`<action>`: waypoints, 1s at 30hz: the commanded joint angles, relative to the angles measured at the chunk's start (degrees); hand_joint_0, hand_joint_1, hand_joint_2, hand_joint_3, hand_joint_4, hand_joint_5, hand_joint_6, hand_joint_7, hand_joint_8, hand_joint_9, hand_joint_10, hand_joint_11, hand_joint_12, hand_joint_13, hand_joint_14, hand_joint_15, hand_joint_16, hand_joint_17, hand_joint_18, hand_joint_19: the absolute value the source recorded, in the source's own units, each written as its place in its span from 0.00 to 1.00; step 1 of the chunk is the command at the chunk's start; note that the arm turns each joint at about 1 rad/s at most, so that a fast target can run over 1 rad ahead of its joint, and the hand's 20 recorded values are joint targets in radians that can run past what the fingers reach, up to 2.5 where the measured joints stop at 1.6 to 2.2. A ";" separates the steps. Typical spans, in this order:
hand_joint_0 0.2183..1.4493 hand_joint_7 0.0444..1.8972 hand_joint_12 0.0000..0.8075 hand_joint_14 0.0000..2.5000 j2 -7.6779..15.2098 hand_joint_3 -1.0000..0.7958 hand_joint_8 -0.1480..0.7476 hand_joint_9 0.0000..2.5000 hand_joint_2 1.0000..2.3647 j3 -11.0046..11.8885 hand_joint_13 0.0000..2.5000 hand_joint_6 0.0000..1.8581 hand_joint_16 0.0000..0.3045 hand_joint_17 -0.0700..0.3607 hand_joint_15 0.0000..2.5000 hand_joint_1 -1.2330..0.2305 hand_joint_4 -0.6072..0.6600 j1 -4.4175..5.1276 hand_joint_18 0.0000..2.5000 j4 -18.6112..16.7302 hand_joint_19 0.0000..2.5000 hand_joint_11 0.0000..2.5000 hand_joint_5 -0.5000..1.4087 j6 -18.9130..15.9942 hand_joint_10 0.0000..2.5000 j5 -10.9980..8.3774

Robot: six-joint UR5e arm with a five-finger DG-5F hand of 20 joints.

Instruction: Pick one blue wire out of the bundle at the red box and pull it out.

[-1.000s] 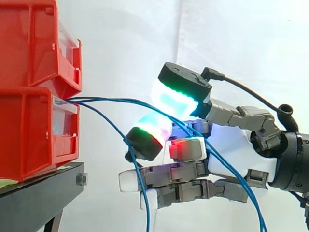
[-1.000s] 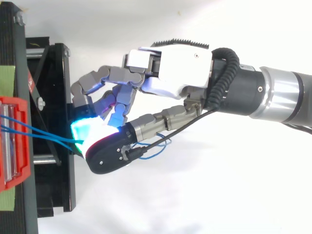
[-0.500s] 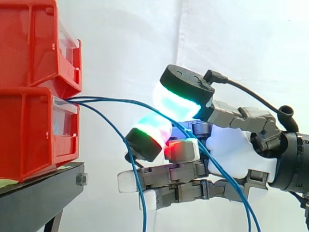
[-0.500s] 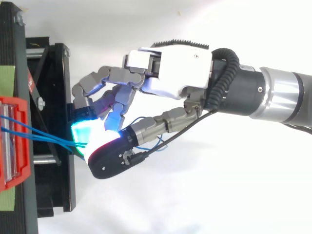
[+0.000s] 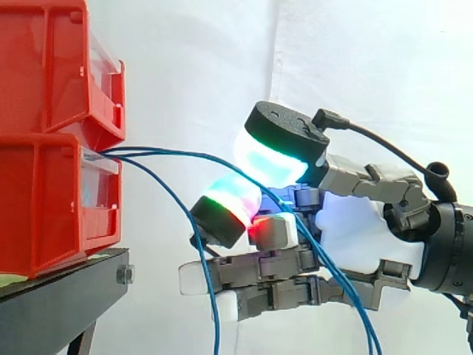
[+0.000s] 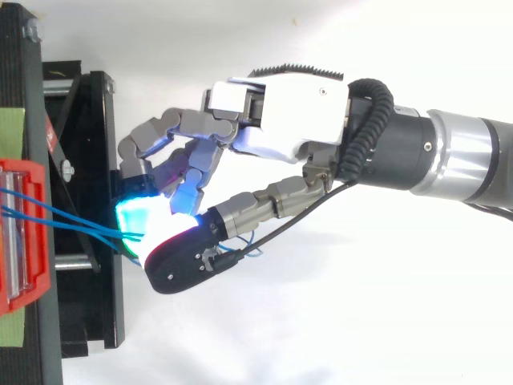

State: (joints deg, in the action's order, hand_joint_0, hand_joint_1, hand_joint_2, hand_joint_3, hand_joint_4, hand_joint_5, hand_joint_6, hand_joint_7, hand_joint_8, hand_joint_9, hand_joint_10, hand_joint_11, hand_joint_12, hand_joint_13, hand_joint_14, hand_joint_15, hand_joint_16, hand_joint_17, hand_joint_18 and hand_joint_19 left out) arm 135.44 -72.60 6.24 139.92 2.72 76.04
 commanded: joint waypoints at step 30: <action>0.30 0.65 0.45 0.01 0.00 0.34 0.44 0.41 0.01 0.00 0.24 0.39 0.16 0.42 0.14 0.26 0.60 0.00 0.20 -0.17 0.21 0.26 0.21 0.00 0.01 0.08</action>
State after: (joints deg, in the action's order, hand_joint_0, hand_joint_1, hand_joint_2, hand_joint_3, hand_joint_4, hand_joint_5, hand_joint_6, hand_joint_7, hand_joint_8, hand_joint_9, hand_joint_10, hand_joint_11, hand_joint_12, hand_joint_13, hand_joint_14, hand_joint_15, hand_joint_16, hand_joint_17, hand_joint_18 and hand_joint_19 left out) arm 135.44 -72.60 6.24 139.80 2.72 76.11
